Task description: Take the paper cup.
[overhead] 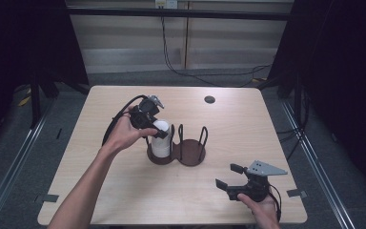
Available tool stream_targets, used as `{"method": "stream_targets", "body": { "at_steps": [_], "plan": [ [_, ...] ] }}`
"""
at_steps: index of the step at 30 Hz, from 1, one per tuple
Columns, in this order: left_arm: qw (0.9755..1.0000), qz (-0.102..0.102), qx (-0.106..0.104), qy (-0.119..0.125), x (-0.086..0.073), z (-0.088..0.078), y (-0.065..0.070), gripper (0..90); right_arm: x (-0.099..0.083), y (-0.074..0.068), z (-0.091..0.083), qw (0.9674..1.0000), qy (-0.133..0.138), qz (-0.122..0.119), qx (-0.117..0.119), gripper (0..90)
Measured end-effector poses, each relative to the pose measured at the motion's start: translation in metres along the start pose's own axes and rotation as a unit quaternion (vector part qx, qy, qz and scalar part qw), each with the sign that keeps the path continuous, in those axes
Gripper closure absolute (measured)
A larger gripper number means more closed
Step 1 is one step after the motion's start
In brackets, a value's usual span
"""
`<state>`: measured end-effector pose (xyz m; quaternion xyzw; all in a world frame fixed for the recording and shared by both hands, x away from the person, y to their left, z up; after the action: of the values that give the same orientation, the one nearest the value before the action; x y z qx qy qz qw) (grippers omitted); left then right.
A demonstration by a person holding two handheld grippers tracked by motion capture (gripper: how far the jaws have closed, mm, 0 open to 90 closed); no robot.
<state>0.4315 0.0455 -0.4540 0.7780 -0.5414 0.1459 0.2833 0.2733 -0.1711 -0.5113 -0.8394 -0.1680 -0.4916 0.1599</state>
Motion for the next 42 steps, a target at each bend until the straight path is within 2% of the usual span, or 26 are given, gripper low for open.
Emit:
{"method": "stream_targets", "body": {
  "at_steps": [1, 2, 5, 7, 8, 14, 15, 18, 21, 24, 26, 27, 30, 33, 34, 36, 40, 42],
  "plan": [
    [1.0000, 0.001, 0.004, 0.006, 0.001, 0.000, 0.001, 34.6, 0.000, 0.000, 0.000, 1.0000, 0.001, -0.001, 0.000, 13.6],
    [1.0000, 0.007, 0.003, 0.003, 0.001, 0.000, 0.000, 34.7, 0.001, 0.000, 0.000, 1.0000, 0.003, -0.001, 0.000, 13.6],
    [1.0000, 0.003, 0.002, 0.003, 0.002, 0.000, 0.002, 34.7, 0.001, 0.000, 0.000, 1.0000, 0.004, 0.001, -0.001, 13.6],
    [0.9999, 0.010, 0.000, -0.001, 0.002, -0.002, 0.002, 34.6, 0.001, 0.000, 0.000, 1.0000, 0.004, 0.001, -0.001, 13.5],
    [1.0000, 0.005, 0.002, 0.004, 0.003, -0.002, 0.003, 34.6, 0.001, 0.000, 0.000, 1.0000, 0.004, 0.000, -0.001, 13.5],
    [0.9998, 0.000, 0.001, 0.018, 0.005, -0.007, 0.005, 34.6, 0.000, 0.000, 0.000, 1.0000, 0.001, -0.001, 0.000, 13.6],
    [0.9999, 0.006, 0.001, 0.011, 0.004, -0.009, 0.004, 34.6, 0.000, 0.000, 0.000, 1.0000, 0.000, -0.001, 0.000, 13.6],
    [0.9998, 0.001, 0.001, 0.022, 0.006, -0.011, 0.005, 34.7, 0.000, -0.001, 0.001, 1.0000, 0.000, 0.001, 0.000, 13.6],
    [0.9997, 0.003, 0.003, 0.023, 0.006, -0.014, 0.006, 34.8, 0.000, -0.001, 0.001, 1.0000, 0.001, 0.000, 0.000, 13.7],
    [0.9996, -0.004, 0.000, 0.029, 0.006, -0.017, 0.007, 35.0, 0.000, -0.001, 0.000, 1.0000, 0.000, 0.001, 0.000, 13.9],
    [0.9996, 0.001, 0.001, 0.028, 0.006, -0.019, 0.007, 35.2, 0.001, -0.001, 0.000, 1.0000, 0.002, -0.001, 0.000, 13.9],
    [0.9993, -0.005, 0.000, 0.036, 0.007, -0.019, 0.008, 35.3, 0.001, -0.001, 0.000, 1.0000, 0.002, -0.001, 0.000, 13.9],
    [0.9994, 0.001, 0.001, 0.034, 0.007, -0.022, 0.008, 35.4, 0.001, -0.001, 0.000, 1.0000, 0.002, 0.000, -0.001, 13.9],
    [0.9989, -0.004, 0.002, 0.047, 0.009, -0.024, 0.011, 35.4, 0.002, 0.000, 0.000, 1.0000, 0.005, 0.001, -0.004, 14.2],
    [0.9992, 0.005, 0.002, 0.039, 0.007, -0.026, 0.010, 35.4, 0.001, 0.000, 0.000, 1.0000, 0.004, 0.001, -0.004, 14.2],
    [0.9988, -0.001, 0.004, 0.050, 0.009, -0.028, 0.012, 35.4, 0.001, 0.000, 0.000, 1.0000, 0.003, 0.000, -0.002, 14.1],
    [0.9986, 0.005, 0.002, 0.052, 0.009, -0.033, 0.014, 35.7, 0.001, -0.001, 0.001, 1.0000, 0.004, 0.001, -0.003, 14.2],
    [0.9983, 0.000, 0.004, 0.059, 0.010, -0.035, 0.013, 35.7, 0.001, -0.001, 0.001, 1.0000, 0.003, 0.001, -0.002, 14.2]
  ]
}}
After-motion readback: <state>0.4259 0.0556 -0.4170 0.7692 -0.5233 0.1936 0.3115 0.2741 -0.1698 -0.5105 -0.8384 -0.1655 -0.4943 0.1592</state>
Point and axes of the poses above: each handheld gripper's, and its own axes: z roughly forward along the jaws, x roughly out of its top, y roughly to its right, the point moved 10 cm from there along z, roughly forward along the jaws, and after that the axes turned 15 degrees about -x, right-handed, at the moved point
